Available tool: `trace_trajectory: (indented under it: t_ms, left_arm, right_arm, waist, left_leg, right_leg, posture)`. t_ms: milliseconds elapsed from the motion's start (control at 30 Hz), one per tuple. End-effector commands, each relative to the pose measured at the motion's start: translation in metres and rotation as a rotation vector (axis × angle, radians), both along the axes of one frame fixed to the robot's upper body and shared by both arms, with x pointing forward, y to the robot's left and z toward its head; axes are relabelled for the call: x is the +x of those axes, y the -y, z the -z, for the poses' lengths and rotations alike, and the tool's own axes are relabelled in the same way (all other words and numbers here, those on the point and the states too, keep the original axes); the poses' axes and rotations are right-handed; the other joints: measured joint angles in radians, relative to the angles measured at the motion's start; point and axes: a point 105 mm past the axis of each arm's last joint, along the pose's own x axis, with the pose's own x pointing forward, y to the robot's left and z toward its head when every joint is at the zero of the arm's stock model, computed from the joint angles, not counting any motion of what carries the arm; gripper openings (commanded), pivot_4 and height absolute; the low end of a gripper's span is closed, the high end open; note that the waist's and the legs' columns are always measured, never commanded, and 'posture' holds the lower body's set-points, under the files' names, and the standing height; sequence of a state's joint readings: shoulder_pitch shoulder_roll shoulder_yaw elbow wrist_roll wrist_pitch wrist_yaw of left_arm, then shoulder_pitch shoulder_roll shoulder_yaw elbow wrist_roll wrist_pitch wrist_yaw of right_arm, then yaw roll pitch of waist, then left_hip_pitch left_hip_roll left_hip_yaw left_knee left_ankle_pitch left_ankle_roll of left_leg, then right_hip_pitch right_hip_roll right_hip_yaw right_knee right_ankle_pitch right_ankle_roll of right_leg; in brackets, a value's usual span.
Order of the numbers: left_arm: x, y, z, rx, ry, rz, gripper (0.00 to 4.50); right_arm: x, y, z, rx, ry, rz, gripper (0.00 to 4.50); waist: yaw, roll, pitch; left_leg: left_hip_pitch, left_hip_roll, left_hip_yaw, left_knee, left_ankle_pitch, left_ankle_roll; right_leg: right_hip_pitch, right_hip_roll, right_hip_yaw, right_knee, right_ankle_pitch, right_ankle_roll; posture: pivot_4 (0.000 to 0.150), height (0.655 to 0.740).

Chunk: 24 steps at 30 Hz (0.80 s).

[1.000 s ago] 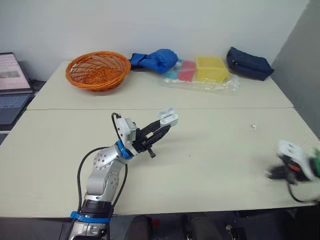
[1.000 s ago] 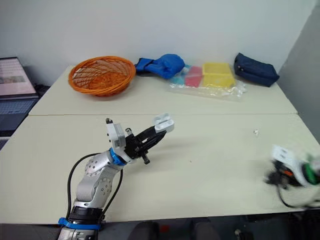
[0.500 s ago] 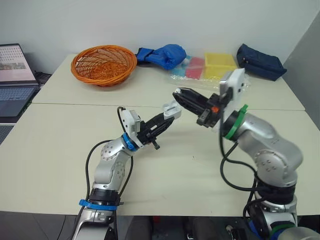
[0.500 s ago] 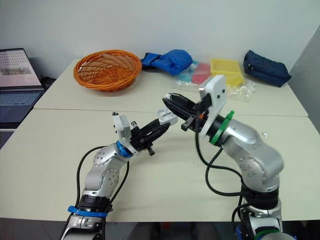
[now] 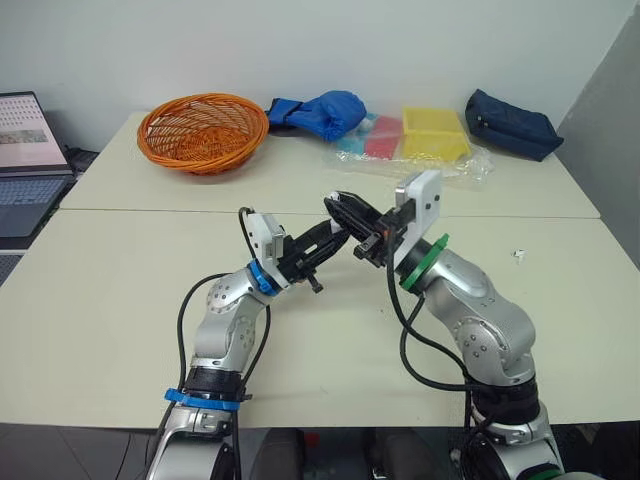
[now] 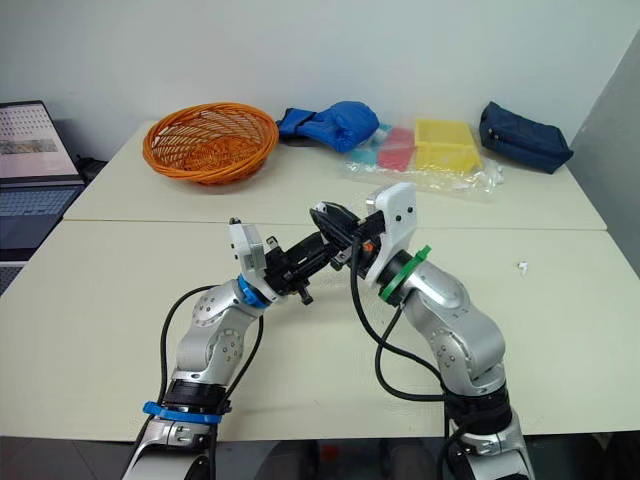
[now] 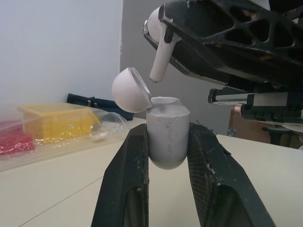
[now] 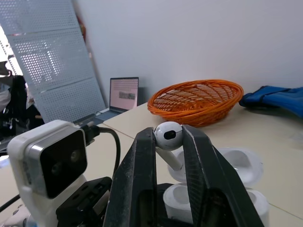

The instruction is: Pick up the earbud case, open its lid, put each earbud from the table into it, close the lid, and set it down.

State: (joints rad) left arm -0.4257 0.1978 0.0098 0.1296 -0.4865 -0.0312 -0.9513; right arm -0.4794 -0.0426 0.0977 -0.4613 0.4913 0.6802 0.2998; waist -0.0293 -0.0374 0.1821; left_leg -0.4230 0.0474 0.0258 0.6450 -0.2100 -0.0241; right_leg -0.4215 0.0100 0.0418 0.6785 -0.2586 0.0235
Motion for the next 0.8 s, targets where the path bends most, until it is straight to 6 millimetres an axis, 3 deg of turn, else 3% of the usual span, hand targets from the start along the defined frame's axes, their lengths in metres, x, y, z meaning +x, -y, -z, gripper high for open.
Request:
trace_trajectory:
  t_ms: [33, 800]
  left_arm:
    - [0.0, -0.002, -0.014, -0.018, 0.066, -0.005, 0.76]
    - [-0.002, -0.002, -0.017, -0.016, 0.101, -0.018, 0.76]
  right_arm:
    - [-0.003, 0.003, -0.011, 0.067, -0.012, 0.001, 0.41]
    - [-0.005, 0.0, 0.004, 0.016, -0.099, -0.028, 0.41]
  waist:
    - [0.0, 0.0, 0.0]
    - [-0.002, 0.0, 0.0]
  left_leg:
    - [0.0, 0.0, 0.0, 0.0, 0.0, 0.0]
    - [0.0, 0.0, 0.001, 0.0, 0.0, 0.0]
  right_leg:
    - [0.0, 0.0, 0.0, 0.0, 0.0, 0.0]
    - [0.0, 0.0, 0.001, 0.0, 0.0, 0.0]
  posture:
    - [0.15, 0.74]
    - [0.15, 0.74]
